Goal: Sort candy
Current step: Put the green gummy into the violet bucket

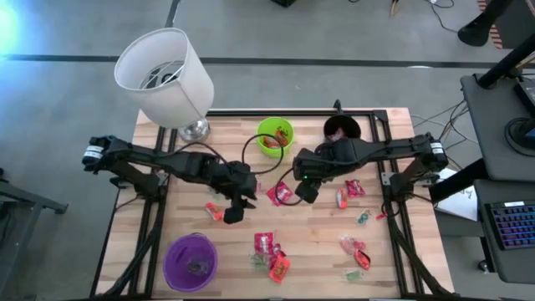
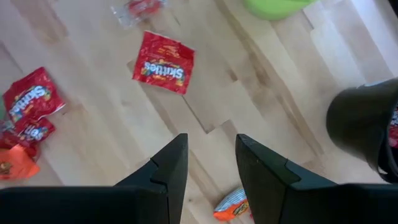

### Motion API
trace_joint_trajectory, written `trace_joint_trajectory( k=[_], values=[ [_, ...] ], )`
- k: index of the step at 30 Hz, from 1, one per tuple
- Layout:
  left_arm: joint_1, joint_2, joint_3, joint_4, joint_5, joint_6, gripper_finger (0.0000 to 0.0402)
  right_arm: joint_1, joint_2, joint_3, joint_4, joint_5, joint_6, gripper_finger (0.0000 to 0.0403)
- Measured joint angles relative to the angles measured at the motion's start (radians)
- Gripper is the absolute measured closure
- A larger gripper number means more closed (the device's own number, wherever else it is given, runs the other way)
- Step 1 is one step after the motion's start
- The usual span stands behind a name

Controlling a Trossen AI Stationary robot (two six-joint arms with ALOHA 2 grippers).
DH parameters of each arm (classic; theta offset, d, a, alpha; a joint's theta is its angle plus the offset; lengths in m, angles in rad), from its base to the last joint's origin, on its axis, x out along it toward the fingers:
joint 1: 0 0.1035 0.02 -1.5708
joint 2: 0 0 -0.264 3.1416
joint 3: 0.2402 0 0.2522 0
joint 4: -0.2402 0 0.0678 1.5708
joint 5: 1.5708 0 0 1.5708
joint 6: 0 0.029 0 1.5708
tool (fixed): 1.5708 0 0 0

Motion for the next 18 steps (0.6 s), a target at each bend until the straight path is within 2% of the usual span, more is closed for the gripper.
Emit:
trace_joint_trajectory(
  k=[5, 10, 18],
  values=[
    [-0.048, 0.09, 0.069, -0.095, 0.005, 0.001, 0.0285, 0.044, 0.0, -0.004, 0.0, 0.023, 0.026, 0.0275],
    [-0.139, 0.205, 0.098, -0.095, -0.01, -0.01, 0.0285, 0.082, 0.0, -0.017, -0.002, 0.048, 0.053, 0.0275],
    [-0.221, 0.312, 0.091, -0.096, -0.054, -0.146, 0.0285, 0.136, 0.0, -0.022, -0.005, 0.05, 0.087, 0.0275]
  ],
)
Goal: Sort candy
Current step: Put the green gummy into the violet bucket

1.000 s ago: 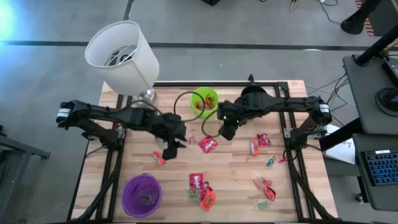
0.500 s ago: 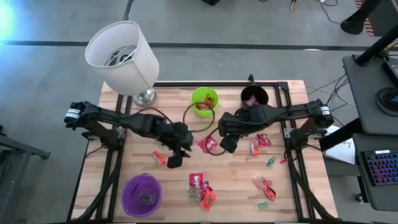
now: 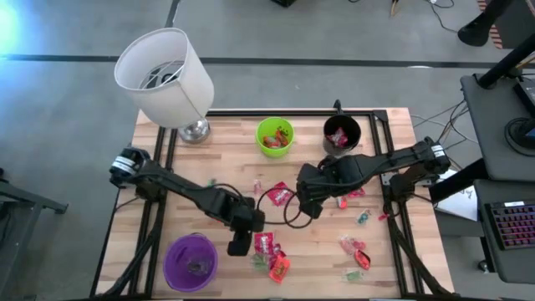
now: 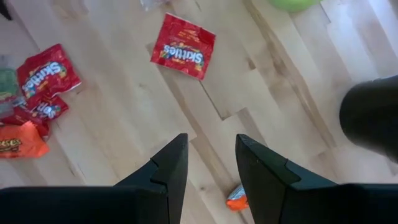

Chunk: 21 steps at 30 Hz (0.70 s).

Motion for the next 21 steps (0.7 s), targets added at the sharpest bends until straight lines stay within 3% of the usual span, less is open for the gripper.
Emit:
trace_joint_trajectory(
  k=[5, 10, 21],
  values=[
    [-0.003, 0.015, -0.006, -0.008, 0.078, -0.062, 0.0285, 0.024, 0.0, 0.0, -0.024, 0.016, 0.036, 0.0275],
    [-0.006, 0.016, -0.005, -0.007, 0.089, -0.079, 0.0285, 0.04, 0.0, 0.0, -0.024, 0.037, 0.058, 0.0275],
    [-0.045, 0.04, -0.005, 0.124, -0.004, -0.094, 0.0285, 0.063, 0.0, 0.0, -0.024, 0.043, 0.091, 0.0275]
  ],
)
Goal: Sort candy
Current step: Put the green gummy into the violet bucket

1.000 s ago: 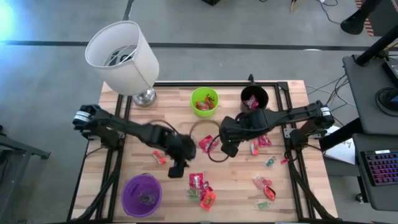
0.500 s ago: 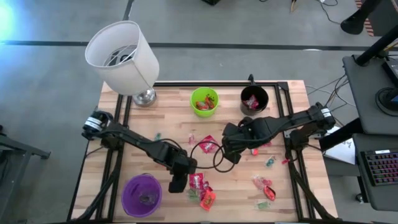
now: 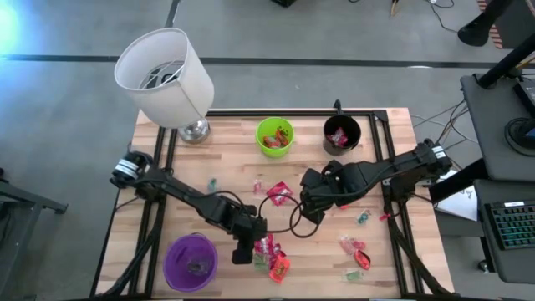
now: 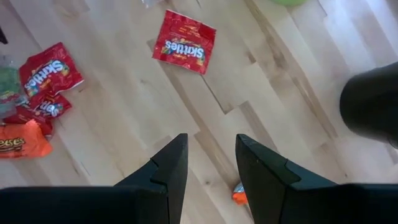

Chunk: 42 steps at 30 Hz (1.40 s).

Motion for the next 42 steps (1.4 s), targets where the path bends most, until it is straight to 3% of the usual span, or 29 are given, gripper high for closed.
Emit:
trace_joint_trajectory(
  k=[11, 42],
  values=[
    [-0.049, 0.061, 0.0, 0.066, 0.004, 0.001, 0.0285, 0.005, -0.015, 0.031, -0.212, 0.008, 0.081, 0.0275],
    [-0.054, 0.225, 0.013, 0.157, 0.045, -0.009, 0.0297, 0.031, -0.032, 0.03, -0.205, 0.008, 0.094, 0.0275]
  ],
)
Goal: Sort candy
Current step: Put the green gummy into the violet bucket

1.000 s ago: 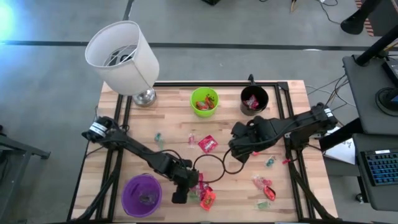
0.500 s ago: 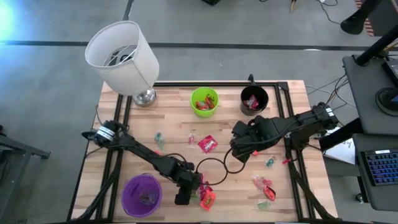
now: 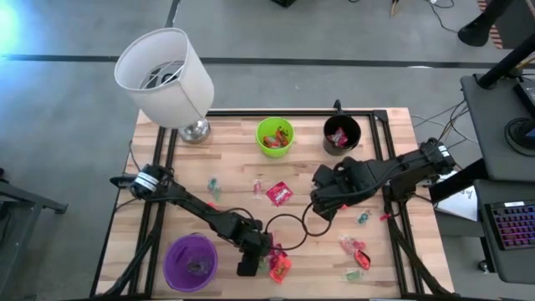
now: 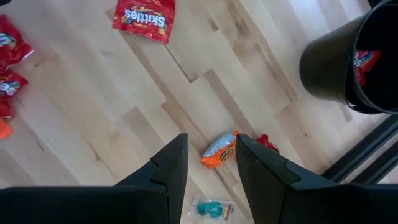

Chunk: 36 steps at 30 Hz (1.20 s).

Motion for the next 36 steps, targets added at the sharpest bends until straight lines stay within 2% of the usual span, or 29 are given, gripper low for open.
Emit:
trace_joint_trajectory(
  k=[9, 14, 18, 23, 32, 36],
  values=[
    [0.002, 0.04, 0.001, 0.013, 0.021, -0.002, 0.0393, 0.016, 0.0, 0.0, 0.0, 0.0, 0.013, 0.0275],
    [0.002, 0.005, -0.003, 0.002, 0.028, -0.002, 0.0397, 0.016, 0.0, 0.0, -0.001, 0.0, 0.013, 0.0275],
    [0.0, -0.04, -0.009, -0.07, 0.027, -0.002, 0.04, 0.019, 0.0, 0.0, -0.001, 0.002, 0.015, 0.0275],
    [0.0, -0.118, -0.009, -0.188, -0.071, -0.001, 0.0401, 0.02, 0.0, 0.0, 0.001, 0.02, 0.016, 0.0275],
    [0.001, -0.219, -0.01, -0.265, -0.116, -0.018, 0.0402, 0.02, 0.0, -0.002, 0.005, 0.052, 0.017, 0.0275],
    [0.001, -0.3, -0.01, -0.369, -0.212, -0.026, 0.0402, 0.02, 0.0, -0.003, 0.008, 0.052, -0.032, 0.0275]
  ],
)
